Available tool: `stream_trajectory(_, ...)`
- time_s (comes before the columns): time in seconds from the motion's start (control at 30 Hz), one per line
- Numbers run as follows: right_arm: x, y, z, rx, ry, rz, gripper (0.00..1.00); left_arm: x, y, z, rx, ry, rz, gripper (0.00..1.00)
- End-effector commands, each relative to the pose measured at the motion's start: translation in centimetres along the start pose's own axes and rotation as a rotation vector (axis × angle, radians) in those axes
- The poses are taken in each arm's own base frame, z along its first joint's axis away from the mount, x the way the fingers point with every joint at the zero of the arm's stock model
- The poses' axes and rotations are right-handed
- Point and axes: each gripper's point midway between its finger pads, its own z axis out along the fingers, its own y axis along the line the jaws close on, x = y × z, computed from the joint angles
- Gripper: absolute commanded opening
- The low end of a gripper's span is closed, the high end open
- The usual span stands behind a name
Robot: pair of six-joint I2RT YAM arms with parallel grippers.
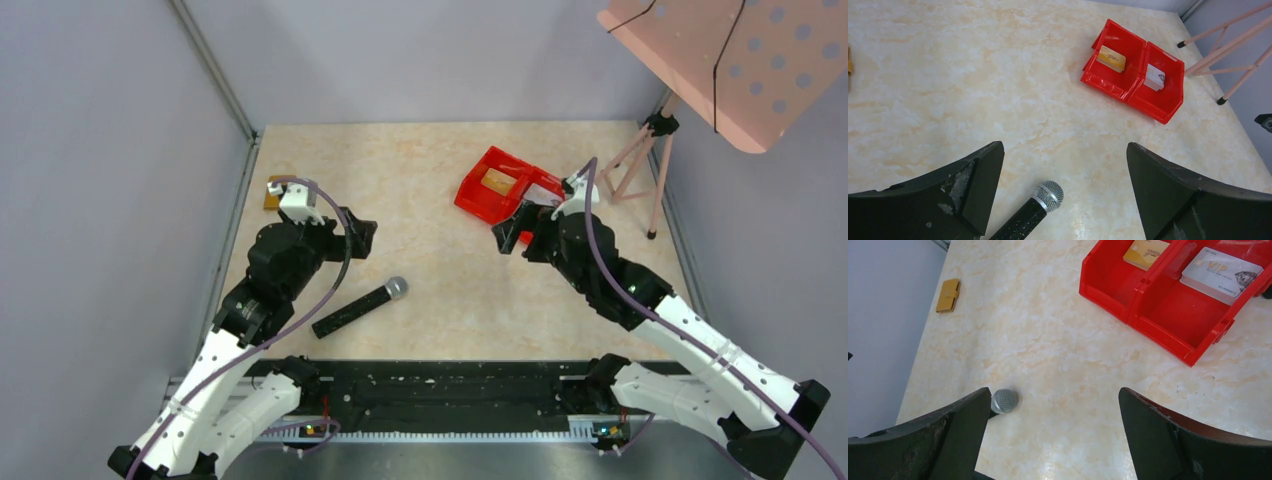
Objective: Take the credit cards out of the card holder
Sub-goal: Pick up the card holder from the corner of the board.
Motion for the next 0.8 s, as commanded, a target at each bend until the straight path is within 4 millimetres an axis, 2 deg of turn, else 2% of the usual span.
stream_trajectory(0.0,-2.6,1.9,-0.8,-0.058,-0.064,0.035,0.99,-1.7,-0.7,-0.3,0.018,-0.051,-0.005,0.98)
stream_trajectory(0.17,-2.5,2.2,-0.8,-0.084,-0.077,0.036,0.99,-1.7,0.0,-0.1,-0.014,-0.056,0.004,0.98)
stream_trajectory(0.4,-2.6,2.7,-1.5,-0.15,-0.103,0.009,0.99,-0.2,4.2,1.6,-0.263,0.017,0.031,0.93)
stream_trajectory(0.6,-2.0,4.4,-3.0,-0.315,-0.114,-0.031,0.99,-2.3,6.5,3.4,-0.441,0.052,0.132,0.95)
stream_trajectory(0.77,-1.6,5.4,-4.3,-0.417,-0.124,-0.069,0.98,-4.9,10.2,5.5,-0.676,0.077,0.294,0.94)
